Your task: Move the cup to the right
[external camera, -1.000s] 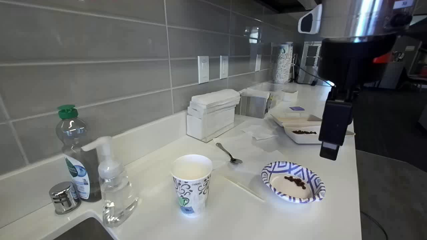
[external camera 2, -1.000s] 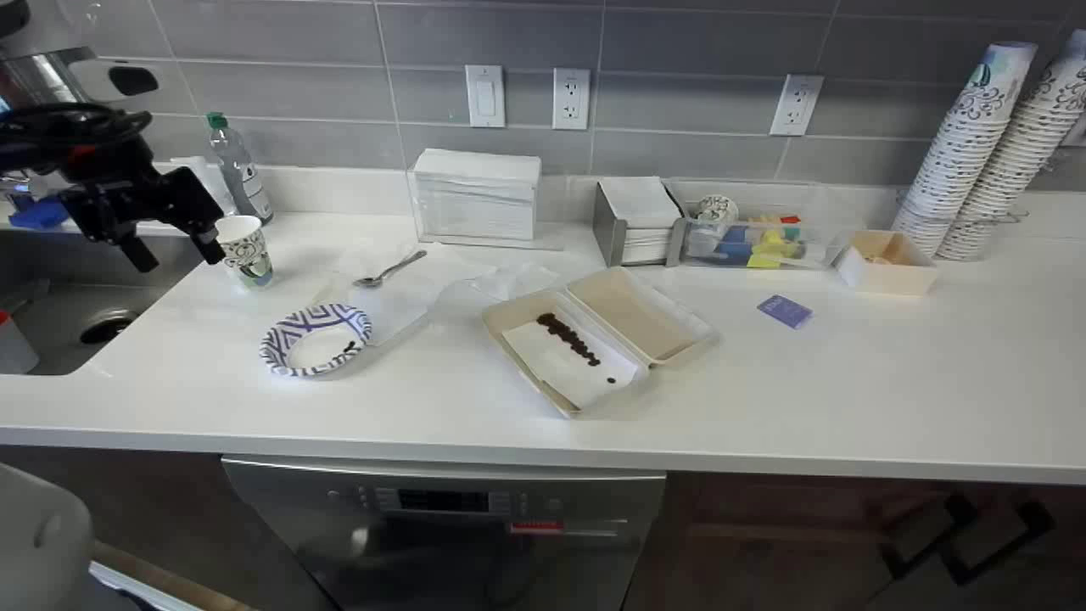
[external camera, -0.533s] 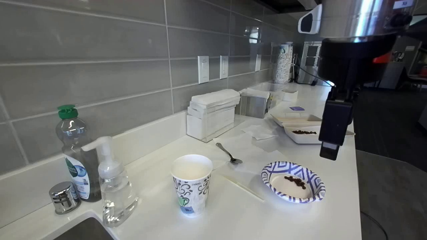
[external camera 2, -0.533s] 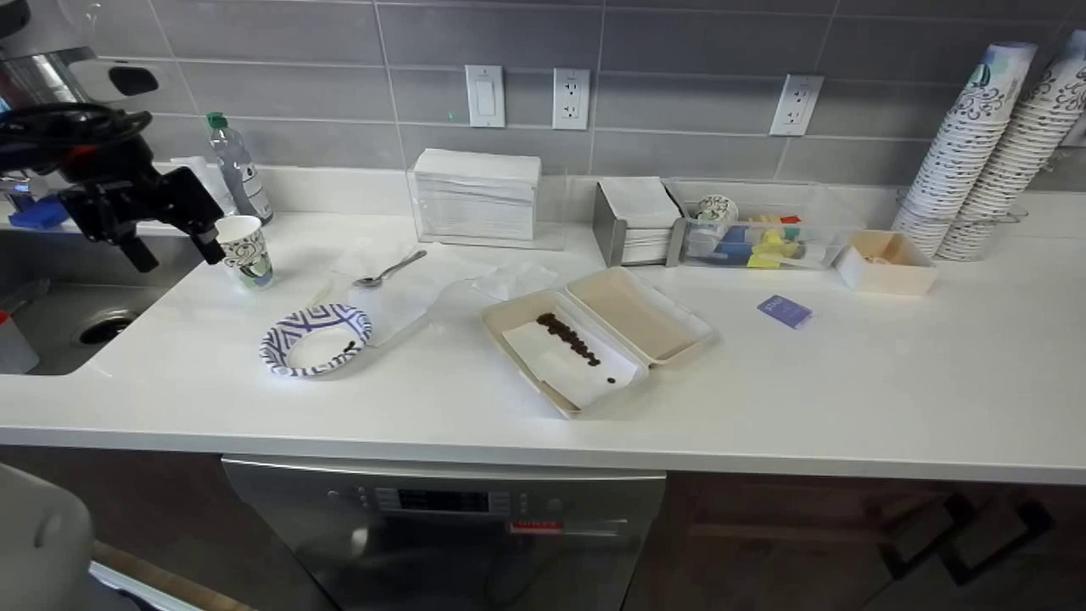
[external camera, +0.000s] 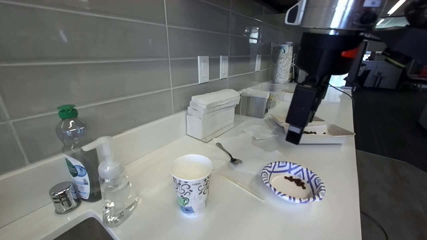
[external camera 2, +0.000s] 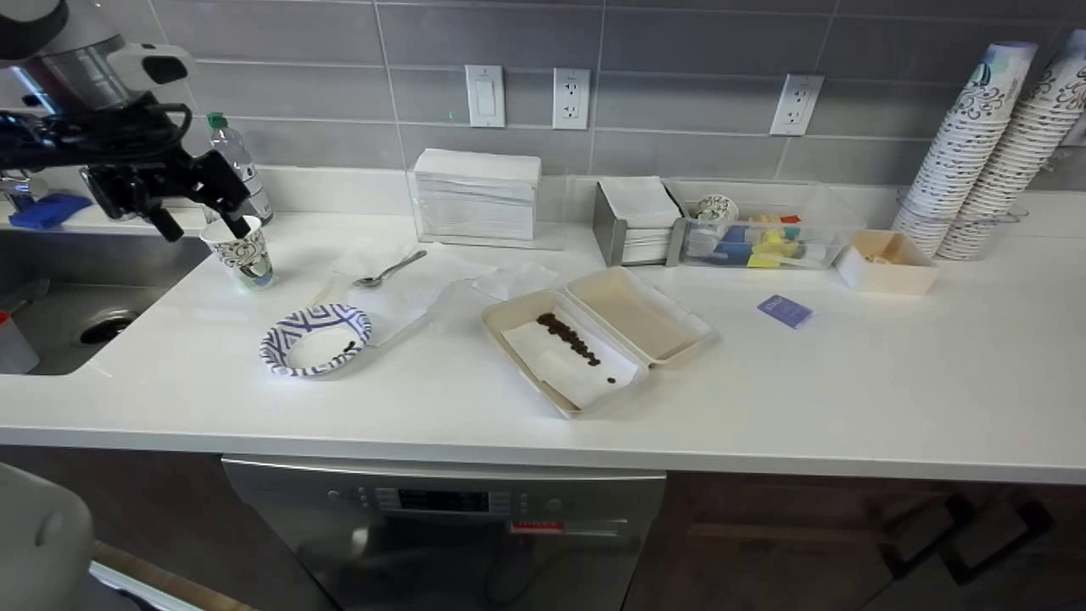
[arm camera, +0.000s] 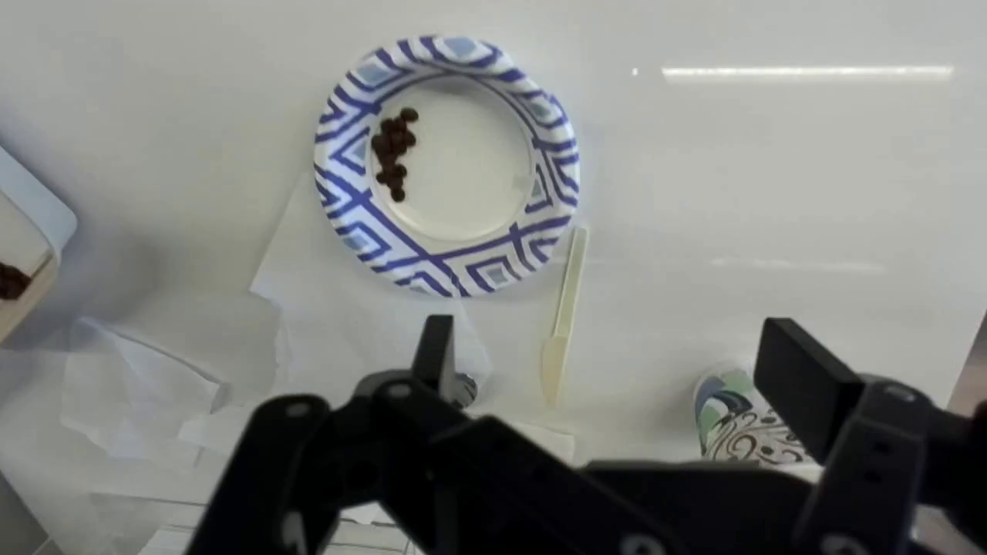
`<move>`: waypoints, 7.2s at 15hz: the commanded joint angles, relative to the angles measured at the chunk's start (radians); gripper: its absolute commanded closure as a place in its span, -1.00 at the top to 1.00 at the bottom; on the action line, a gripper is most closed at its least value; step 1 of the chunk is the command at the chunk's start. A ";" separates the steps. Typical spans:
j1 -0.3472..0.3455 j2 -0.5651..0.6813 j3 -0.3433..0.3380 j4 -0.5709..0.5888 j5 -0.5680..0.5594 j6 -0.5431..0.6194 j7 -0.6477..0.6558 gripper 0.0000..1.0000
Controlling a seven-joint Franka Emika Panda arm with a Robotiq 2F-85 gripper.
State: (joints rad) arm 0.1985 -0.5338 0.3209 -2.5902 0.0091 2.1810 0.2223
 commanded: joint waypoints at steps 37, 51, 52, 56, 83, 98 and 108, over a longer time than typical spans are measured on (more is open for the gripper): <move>0.077 0.544 -0.100 0.308 0.135 0.246 0.068 -0.99; -0.253 0.054 -0.247 0.016 0.134 0.169 0.344 -0.99; -0.292 0.056 -0.256 0.005 0.119 0.204 0.350 -0.99; -0.303 0.075 -0.260 0.033 0.140 0.177 0.306 -0.95; -0.352 0.890 -0.469 0.784 0.028 0.234 0.832 -0.99; -0.286 1.009 -0.533 0.838 0.020 0.273 0.845 -0.30; -0.206 0.588 -0.539 0.446 -0.229 0.341 0.674 1.00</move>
State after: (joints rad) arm -0.0155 0.2315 -0.2277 -1.9484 -0.1280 2.4770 0.9711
